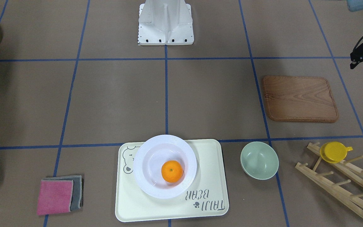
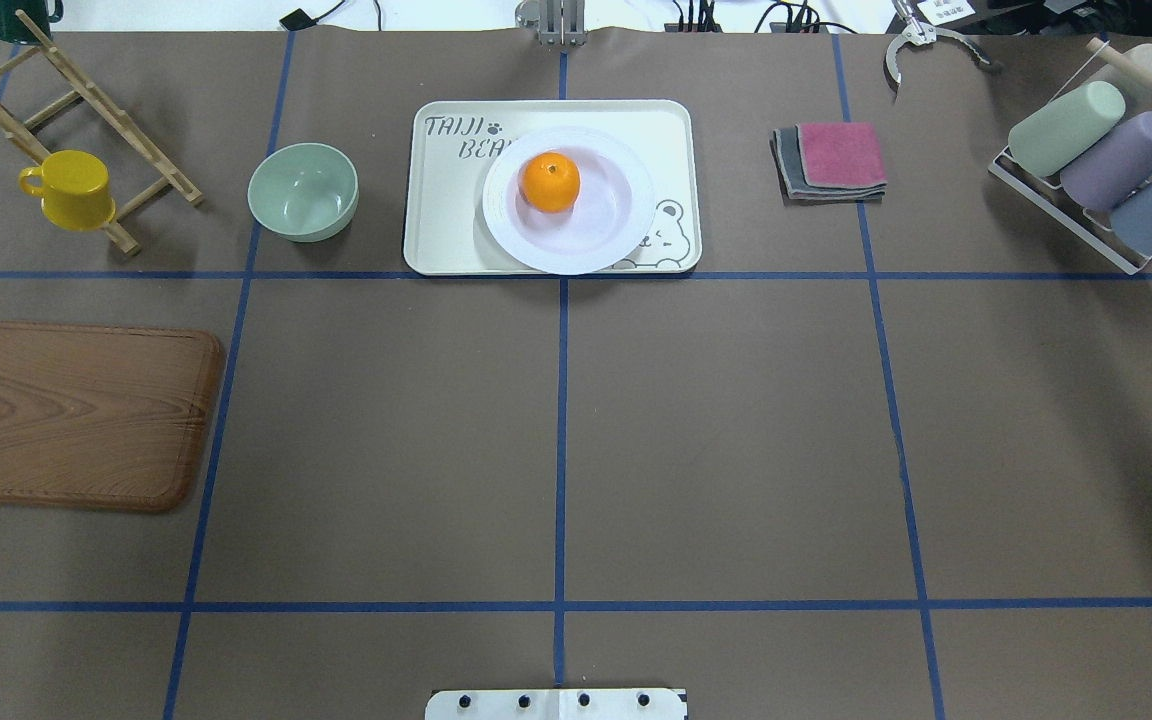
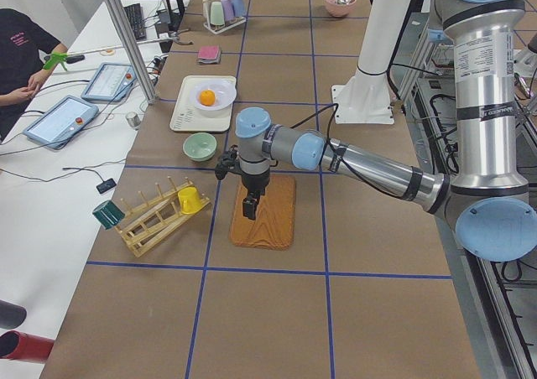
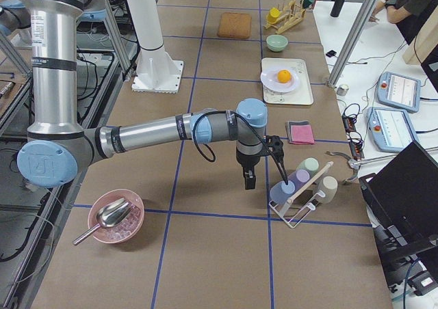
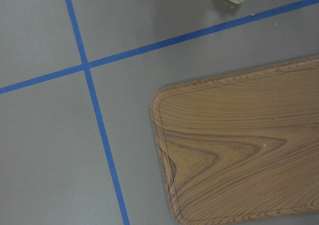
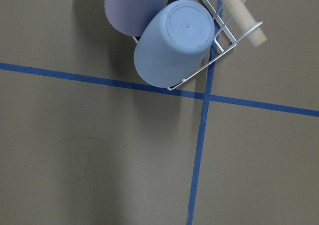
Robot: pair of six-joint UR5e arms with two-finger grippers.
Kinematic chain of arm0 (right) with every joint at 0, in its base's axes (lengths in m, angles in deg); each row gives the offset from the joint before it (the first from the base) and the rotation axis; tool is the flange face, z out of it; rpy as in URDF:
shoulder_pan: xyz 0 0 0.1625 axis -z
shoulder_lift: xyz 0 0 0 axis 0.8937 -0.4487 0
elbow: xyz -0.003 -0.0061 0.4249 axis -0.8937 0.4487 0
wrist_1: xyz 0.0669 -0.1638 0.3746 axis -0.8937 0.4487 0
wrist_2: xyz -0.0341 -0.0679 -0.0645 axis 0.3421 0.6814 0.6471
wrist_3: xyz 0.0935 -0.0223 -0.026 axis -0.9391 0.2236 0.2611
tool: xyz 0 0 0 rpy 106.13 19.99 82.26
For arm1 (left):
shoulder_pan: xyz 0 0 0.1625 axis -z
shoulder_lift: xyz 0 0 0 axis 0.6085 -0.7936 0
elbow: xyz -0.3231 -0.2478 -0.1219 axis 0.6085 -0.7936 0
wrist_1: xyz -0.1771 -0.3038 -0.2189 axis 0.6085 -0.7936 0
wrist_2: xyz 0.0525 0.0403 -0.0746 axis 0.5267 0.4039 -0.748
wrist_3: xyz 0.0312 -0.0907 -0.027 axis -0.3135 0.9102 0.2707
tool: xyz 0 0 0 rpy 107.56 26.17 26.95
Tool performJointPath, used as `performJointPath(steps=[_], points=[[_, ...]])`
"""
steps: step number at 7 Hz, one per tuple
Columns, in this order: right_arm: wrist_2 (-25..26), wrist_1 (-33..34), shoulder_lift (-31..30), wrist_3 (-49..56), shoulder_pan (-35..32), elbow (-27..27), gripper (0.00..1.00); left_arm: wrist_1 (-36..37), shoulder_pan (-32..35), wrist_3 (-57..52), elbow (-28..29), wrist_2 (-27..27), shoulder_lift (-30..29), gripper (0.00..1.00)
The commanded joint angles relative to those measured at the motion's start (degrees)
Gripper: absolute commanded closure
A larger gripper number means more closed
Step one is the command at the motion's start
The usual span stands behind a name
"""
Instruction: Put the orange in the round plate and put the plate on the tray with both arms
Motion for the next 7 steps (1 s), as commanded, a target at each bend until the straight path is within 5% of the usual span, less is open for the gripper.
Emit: performJointPath(steps=[1, 7], points=[[-0.01, 0.14, -0.16, 0.06, -0.05, 0.21, 0.0, 0.06, 2.75, -4.73, 1.73, -0.11, -0.3, 0.01], [-0.1, 0.14, -0.16, 0.06, 0.04, 0.3, 0.0, -0.02, 6.18, -6.77, 6.05, -1.6, -2.33, 0.01]])
